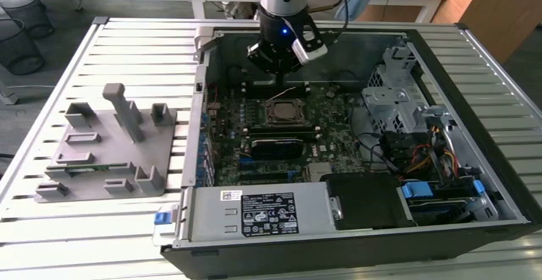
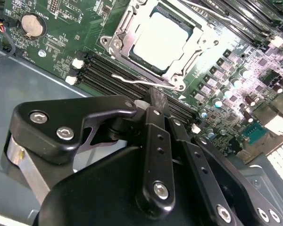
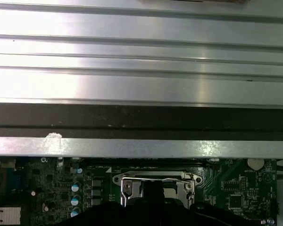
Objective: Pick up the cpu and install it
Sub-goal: 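Install the first cpu locking lever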
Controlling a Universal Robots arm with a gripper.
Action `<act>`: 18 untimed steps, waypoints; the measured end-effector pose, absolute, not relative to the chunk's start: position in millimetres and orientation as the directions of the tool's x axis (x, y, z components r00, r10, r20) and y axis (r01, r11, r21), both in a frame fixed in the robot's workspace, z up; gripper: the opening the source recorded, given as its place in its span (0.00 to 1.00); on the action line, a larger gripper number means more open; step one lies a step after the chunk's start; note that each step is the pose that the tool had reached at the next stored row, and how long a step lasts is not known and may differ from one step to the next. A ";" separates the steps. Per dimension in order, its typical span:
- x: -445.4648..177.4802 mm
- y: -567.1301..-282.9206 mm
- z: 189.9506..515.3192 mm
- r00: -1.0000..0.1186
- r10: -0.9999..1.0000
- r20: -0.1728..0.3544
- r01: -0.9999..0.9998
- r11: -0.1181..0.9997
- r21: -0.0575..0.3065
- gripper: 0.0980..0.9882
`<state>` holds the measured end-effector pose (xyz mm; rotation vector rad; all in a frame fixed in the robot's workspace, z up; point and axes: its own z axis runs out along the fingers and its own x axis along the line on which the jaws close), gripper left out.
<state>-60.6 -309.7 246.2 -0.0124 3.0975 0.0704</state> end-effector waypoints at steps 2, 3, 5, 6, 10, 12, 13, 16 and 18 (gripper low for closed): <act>-60.3 -309.3 244.9 -0.999 -0.007 -0.043 -0.009 0.999 0.045 0.01; -60.1 -308.9 243.7 -0.999 -0.007 -0.043 -0.009 0.999 0.045 0.01; -59.7 -308.3 240.6 -0.999 -0.007 -0.043 -0.009 0.999 0.045 0.01; -59.5 -308.0 239.2 -0.999 -0.007 -0.043 -0.009 0.999 0.045 0.01; -58.2 -307.6 235.7 -0.999 -0.007 -0.043 -0.009 0.999 0.045 0.01; -57.4 -307.4 234.2 -0.999 -0.007 -0.043 -0.009 0.999 0.045 0.01; -57.3 -307.4 233.5 -0.999 -0.007 -0.043 -0.009 0.999 0.045 0.01; -55.2 -307.4 231.7 -0.999 -0.007 -0.043 -0.009 0.999 0.045 0.01; -53.8 -307.4 230.7 -0.999 -0.007 -0.043 -0.009 0.999 0.045 0.01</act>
